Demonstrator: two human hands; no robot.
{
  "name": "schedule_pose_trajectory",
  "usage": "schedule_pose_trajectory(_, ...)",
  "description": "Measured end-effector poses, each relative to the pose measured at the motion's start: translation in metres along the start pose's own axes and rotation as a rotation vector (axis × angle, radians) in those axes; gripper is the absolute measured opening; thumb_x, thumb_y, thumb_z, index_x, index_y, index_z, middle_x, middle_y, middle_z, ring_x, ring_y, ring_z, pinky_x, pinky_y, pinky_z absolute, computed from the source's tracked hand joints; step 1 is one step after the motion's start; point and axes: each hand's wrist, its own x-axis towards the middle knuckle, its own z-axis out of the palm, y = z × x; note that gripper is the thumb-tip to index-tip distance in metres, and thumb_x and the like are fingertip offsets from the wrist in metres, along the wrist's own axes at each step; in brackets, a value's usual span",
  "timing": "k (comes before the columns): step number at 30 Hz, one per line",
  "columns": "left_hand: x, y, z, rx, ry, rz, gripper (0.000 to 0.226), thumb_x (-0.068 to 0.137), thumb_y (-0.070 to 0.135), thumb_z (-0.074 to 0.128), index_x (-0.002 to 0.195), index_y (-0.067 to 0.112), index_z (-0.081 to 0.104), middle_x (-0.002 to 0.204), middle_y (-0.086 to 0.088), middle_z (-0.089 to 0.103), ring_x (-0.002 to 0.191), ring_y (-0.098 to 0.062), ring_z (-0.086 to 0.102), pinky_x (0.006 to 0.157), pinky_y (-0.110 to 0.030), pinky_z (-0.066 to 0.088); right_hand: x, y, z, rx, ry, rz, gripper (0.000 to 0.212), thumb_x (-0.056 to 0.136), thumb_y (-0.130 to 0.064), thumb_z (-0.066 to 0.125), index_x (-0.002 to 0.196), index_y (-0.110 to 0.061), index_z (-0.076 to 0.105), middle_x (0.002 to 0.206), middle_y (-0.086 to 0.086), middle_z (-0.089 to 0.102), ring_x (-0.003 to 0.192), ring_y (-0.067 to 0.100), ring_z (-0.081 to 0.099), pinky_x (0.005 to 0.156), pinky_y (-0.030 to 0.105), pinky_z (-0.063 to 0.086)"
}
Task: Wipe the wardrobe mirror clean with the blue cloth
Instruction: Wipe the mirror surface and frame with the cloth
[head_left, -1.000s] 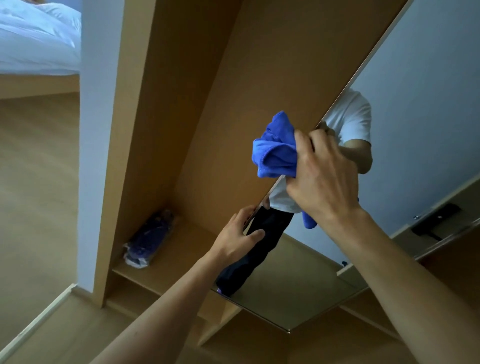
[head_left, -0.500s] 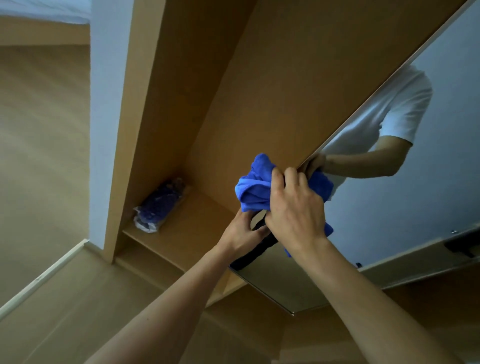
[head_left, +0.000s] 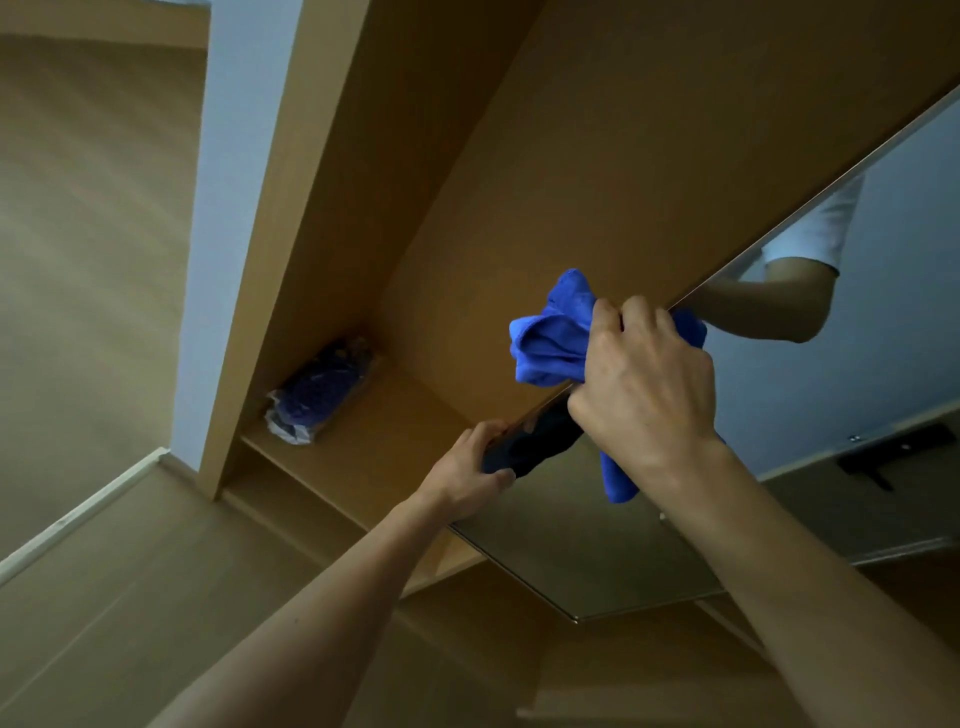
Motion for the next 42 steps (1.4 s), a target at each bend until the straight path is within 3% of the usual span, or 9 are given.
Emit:
schedule_pose_trajectory(8, -0.007, -0.006, 0.002, -0.003, 0.021, 0.049, 0.060, 0.090, 0.029, 0.065, 0.145, 0.027, 0.042, 0.134, 0.000, 0.051, 0.120, -0.020, 0.053, 0.099, -0.039, 0.047, -0.026, -0.026, 0.027, 0.033, -0.056, -0.049, 0.056, 0.078, -0.022, 0.065, 0.130, -0.005, 0.050, 0.107, 0.010, 0.056, 0.092, 0.023, 0.056, 0.058, 0.029, 0.038)
schedule_pose_trajectory(12, -0.013, -0.010, 0.005, -0.026, 0.011, 0.035, 0.047, 0.093, 0.027, 0.062, 0.138, 0.019, 0.052, 0.132, -0.002, 0.056, 0.118, -0.020, 0.056, 0.086, -0.027, 0.043, -0.040, -0.045, 0.044, 0.054, -0.129, -0.072, 0.064, 0.081, -0.025, 0.066, 0.139, -0.005, 0.044, 0.116, 0.009, 0.056, 0.101, 0.021, 0.057, 0.065, 0.028, 0.050)
schedule_pose_trajectory(16, -0.022, -0.014, 0.008, -0.084, 0.017, -0.016, 0.006, 0.091, 0.015, 0.061, 0.091, 0.018, 0.056, 0.089, 0.004, 0.059, 0.086, -0.020, 0.053, 0.067, -0.024, 0.040, -0.051, -0.063, 0.055, 0.062, -0.179, -0.078, 0.062, 0.082, -0.024, 0.063, 0.139, -0.006, 0.045, 0.117, 0.008, 0.057, 0.103, 0.020, 0.058, 0.067, 0.028, 0.052)
schedule_pose_trajectory(18, -0.024, -0.014, 0.008, -0.106, 0.015, -0.032, 0.022, 0.089, 0.007, 0.060, 0.079, 0.022, 0.048, 0.078, -0.001, 0.055, 0.079, -0.033, 0.051, 0.063, -0.026, 0.039, -0.053, -0.067, 0.060, 0.065, -0.190, -0.078, 0.060, 0.083, -0.023, 0.062, 0.138, -0.006, 0.045, 0.116, 0.007, 0.057, 0.103, 0.020, 0.058, 0.065, 0.028, 0.051)
schedule_pose_trajectory(21, -0.026, -0.013, 0.006, -0.127, -0.006, -0.038, 0.011, 0.091, 0.014, 0.060, 0.101, 0.014, 0.054, 0.101, -0.008, 0.061, 0.105, -0.039, 0.059, 0.076, -0.032, 0.044, -0.051, -0.066, 0.061, 0.098, -0.190, -0.077, 0.063, 0.082, -0.023, 0.062, 0.140, -0.007, 0.044, 0.117, 0.007, 0.057, 0.104, 0.020, 0.058, 0.066, 0.028, 0.050)
schedule_pose_trajectory(24, -0.026, -0.016, 0.006, -0.075, -0.005, -0.023, 0.046, 0.092, 0.021, 0.062, 0.137, 0.018, 0.052, 0.134, -0.005, 0.057, 0.123, -0.025, 0.056, 0.095, -0.035, 0.048, -0.047, -0.054, 0.057, 0.165, -0.172, -0.060, 0.070, 0.081, -0.022, 0.065, 0.145, -0.008, 0.040, 0.119, 0.008, 0.057, 0.104, 0.022, 0.058, 0.065, 0.029, 0.048)
schedule_pose_trajectory(26, -0.028, -0.020, 0.007, -0.073, 0.010, -0.007, 0.063, 0.090, 0.019, 0.064, 0.148, 0.027, 0.042, 0.139, -0.001, 0.050, 0.127, -0.018, 0.051, 0.100, -0.032, 0.045, -0.045, -0.043, 0.049, 0.171, -0.122, -0.044, 0.073, 0.078, -0.022, 0.068, 0.145, -0.010, 0.041, 0.116, 0.008, 0.058, 0.099, 0.023, 0.060, 0.060, 0.029, 0.041)
schedule_pose_trajectory(34, -0.023, -0.036, 0.010, -0.081, 0.022, -0.032, 0.063, 0.089, 0.022, 0.065, 0.146, 0.031, 0.040, 0.123, 0.009, 0.046, 0.114, -0.012, 0.049, 0.088, -0.026, 0.039, -0.050, -0.032, 0.049, 0.112, -0.018, -0.059, 0.076, 0.073, -0.020, 0.073, 0.142, -0.012, 0.043, 0.111, 0.009, 0.057, 0.093, 0.023, 0.058, 0.057, 0.029, 0.036)
schedule_pose_trajectory(42, -0.011, -0.058, 0.025, -0.177, 0.031, -0.068, 0.050, 0.088, 0.012, 0.064, 0.137, 0.016, 0.053, 0.130, -0.011, 0.057, 0.120, -0.029, 0.057, 0.101, -0.049, 0.048, -0.050, -0.071, 0.086, 0.136, -0.122, -0.095, 0.067, 0.080, -0.022, 0.066, 0.143, -0.010, 0.043, 0.114, 0.009, 0.057, 0.097, 0.022, 0.058, 0.060, 0.030, 0.032)
